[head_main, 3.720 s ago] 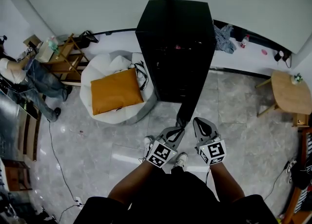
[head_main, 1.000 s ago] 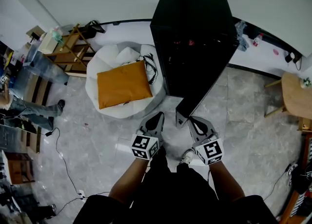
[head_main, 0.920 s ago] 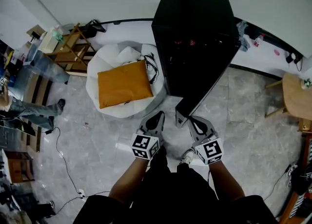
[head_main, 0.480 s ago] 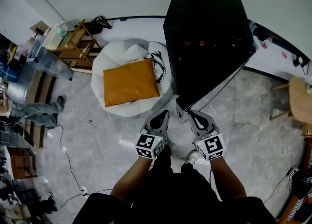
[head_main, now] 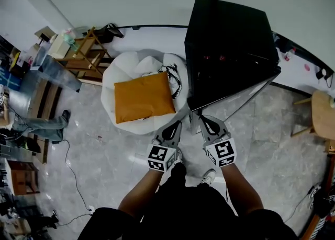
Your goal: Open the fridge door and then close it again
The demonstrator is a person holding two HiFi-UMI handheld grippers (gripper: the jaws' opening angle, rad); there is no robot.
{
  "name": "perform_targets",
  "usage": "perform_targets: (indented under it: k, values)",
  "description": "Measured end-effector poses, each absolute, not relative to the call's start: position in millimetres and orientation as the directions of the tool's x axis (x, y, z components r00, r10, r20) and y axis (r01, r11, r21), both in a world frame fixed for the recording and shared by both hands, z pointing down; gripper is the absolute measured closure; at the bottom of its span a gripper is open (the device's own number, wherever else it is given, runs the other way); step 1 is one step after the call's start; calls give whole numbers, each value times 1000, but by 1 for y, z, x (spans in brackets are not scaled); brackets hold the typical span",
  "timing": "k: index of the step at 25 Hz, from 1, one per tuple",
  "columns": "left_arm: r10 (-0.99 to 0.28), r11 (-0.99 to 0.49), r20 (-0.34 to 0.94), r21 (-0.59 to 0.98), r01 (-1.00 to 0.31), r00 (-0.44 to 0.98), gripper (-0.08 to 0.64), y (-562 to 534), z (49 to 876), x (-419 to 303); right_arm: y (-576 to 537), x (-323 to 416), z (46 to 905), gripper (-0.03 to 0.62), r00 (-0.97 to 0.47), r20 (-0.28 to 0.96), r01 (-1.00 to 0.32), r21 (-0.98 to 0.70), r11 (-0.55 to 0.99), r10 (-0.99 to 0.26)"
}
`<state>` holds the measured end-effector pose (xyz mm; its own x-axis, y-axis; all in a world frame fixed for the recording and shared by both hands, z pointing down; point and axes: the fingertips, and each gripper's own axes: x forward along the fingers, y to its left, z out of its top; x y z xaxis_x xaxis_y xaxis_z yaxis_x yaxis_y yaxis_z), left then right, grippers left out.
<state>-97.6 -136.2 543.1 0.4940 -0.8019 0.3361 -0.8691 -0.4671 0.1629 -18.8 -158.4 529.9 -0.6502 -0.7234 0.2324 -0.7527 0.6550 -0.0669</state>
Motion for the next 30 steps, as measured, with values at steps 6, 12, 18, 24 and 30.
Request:
perform_targets:
  k: [6, 12, 18, 24, 30]
  values:
    - [-803, -478, 326, 145, -866, 498, 538, -164, 538, -113, -196, -34, 525, 582, -634, 239, -764, -48, 643, -736]
    - [-789, -511, 322, 131, -850, 524, 538, -192, 537, -121, -234, -46, 522, 582, -598, 249, -793, -44, 607, -762]
    - [-770, -548, 310, 125, -827, 557, 538, -219, 535, -124, -269, -50, 524, 581, -553, 237, -825, -25, 564, -799]
    - [-760, -567, 311, 113, -816, 571, 538, -240, 532, -134, -299, -51, 524, 581, -516, 217, -848, 6, 530, -829]
    - [-756, -573, 319, 102, -813, 572, 538, -253, 534, -149, -323, -50, 525, 581, -472, 221, -870, 36, 491, -853]
